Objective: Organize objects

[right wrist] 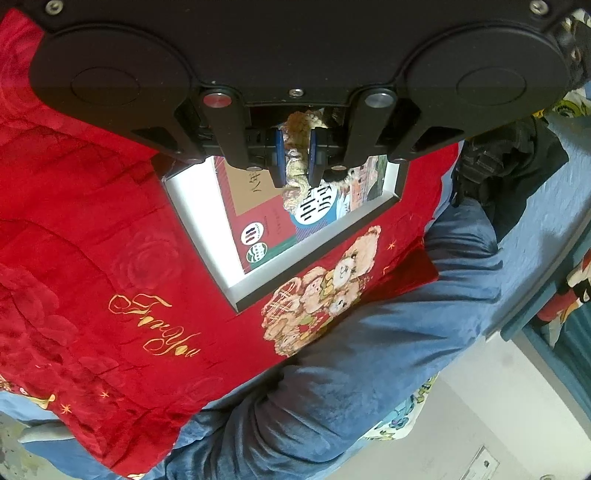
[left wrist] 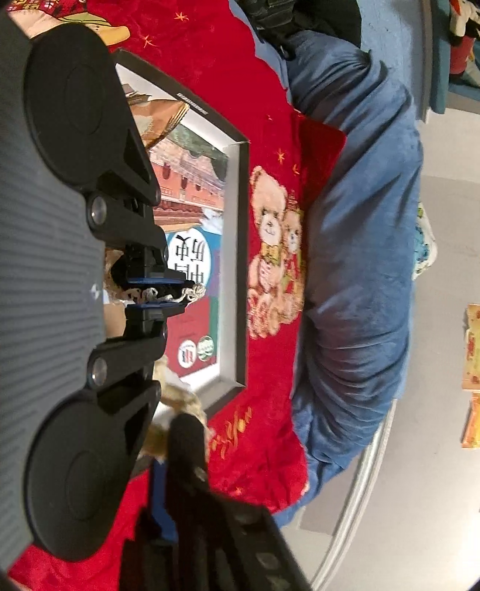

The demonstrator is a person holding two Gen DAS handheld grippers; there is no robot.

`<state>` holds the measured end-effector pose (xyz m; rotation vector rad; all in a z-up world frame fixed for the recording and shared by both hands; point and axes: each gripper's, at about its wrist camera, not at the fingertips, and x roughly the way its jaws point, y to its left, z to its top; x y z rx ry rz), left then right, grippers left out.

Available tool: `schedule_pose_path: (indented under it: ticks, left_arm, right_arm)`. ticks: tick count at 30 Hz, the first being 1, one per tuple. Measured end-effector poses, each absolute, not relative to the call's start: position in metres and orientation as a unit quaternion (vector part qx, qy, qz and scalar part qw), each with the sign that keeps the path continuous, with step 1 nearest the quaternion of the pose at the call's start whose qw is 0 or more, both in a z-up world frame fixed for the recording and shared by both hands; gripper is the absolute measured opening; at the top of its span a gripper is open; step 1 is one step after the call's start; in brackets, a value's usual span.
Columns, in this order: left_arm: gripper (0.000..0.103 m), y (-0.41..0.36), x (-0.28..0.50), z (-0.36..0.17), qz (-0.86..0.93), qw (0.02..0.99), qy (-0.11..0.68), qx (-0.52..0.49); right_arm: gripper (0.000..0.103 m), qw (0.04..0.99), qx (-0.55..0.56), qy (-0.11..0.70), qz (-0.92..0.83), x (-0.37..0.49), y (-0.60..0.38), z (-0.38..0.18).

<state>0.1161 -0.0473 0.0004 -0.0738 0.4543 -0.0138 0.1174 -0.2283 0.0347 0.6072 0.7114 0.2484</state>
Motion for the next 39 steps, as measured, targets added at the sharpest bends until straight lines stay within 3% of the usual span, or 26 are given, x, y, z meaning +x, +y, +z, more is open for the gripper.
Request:
schedule_pose_path:
  ticks: [9, 39]
  left_arm:
    - [0.012, -0.047, 0.127, -0.014, 0.054, 0.961, 0.271, -0.002]
    - [0.013, -0.038, 0.12, -0.013, 0.082, 0.962, 0.262, -0.004]
  right_arm:
    - [0.013, 0.883, 0.303, 0.339, 0.114, 0.119, -0.235, 0.033]
    - [0.013, 0.881, 0.267, 0.372, 0.12, 0.152, -0.204, 0.009]
